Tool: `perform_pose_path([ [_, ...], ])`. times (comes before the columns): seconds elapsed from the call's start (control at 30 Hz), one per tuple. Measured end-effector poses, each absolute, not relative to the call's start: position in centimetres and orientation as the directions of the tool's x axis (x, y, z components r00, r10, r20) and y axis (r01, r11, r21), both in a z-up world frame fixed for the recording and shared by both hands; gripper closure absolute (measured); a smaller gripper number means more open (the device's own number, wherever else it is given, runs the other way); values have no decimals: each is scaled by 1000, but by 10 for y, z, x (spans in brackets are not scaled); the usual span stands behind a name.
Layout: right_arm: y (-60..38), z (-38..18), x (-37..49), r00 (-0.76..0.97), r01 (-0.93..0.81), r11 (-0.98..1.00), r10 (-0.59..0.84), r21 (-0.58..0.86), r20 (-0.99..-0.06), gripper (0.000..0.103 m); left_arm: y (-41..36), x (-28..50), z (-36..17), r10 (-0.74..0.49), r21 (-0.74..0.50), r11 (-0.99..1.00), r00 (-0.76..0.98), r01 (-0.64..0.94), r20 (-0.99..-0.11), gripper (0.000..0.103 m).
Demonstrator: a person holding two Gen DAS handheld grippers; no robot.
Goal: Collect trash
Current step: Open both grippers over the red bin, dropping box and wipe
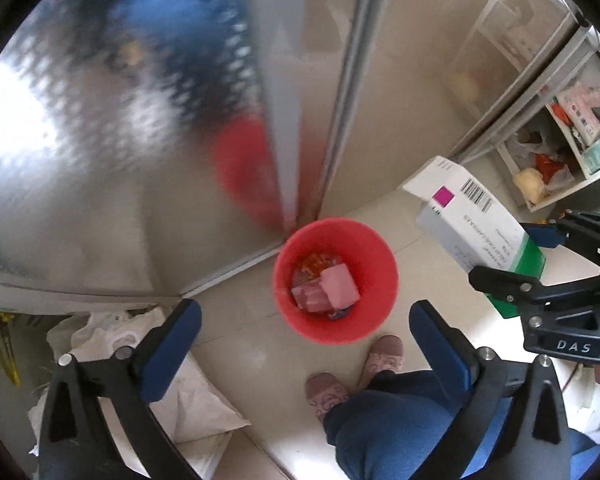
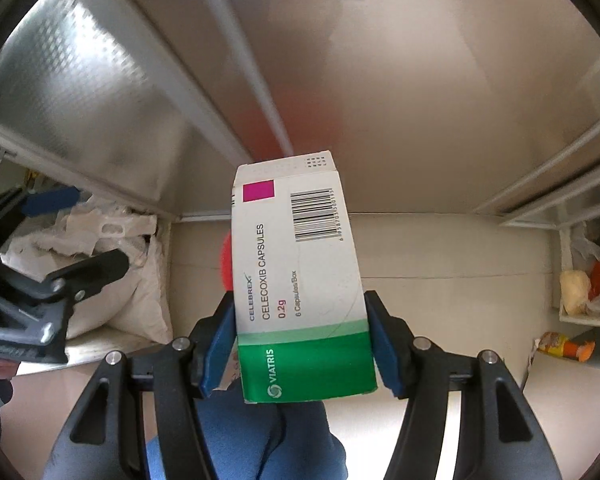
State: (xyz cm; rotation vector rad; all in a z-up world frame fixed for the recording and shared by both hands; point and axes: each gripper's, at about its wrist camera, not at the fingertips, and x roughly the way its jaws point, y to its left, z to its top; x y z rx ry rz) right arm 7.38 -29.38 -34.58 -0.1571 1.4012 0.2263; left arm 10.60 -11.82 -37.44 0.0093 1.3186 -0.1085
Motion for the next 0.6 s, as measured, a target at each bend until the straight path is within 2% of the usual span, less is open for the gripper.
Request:
perform_pose_path([
  [0.3, -253, -375, 82, 122, -370, 929, 56, 7, -991, 43, -86, 96, -395, -61, -64, 998, 236, -3, -970, 0],
  [0.37, -246, -386, 81, 121, -399, 917, 45, -8, -992, 31, -80, 94, -402, -53, -58, 998, 239, -14, -969, 0],
  [0.4, -243, -388, 81, 127, -405, 914, 33, -21, -991, 20, -79, 93, -406, -46, -52, 999, 236, -17, -971, 0],
  [0.43, -240, -390, 80, 132, -408, 913, 24, -32, -991, 16, -77, 91, -408, -41, -48, 999, 236, -21, -971, 0],
  [0.6, -231, -384, 73, 143, -401, 915, 8, -51, -990, 16, -73, 85, -396, -42, -52, 998, 240, -36, -970, 0],
])
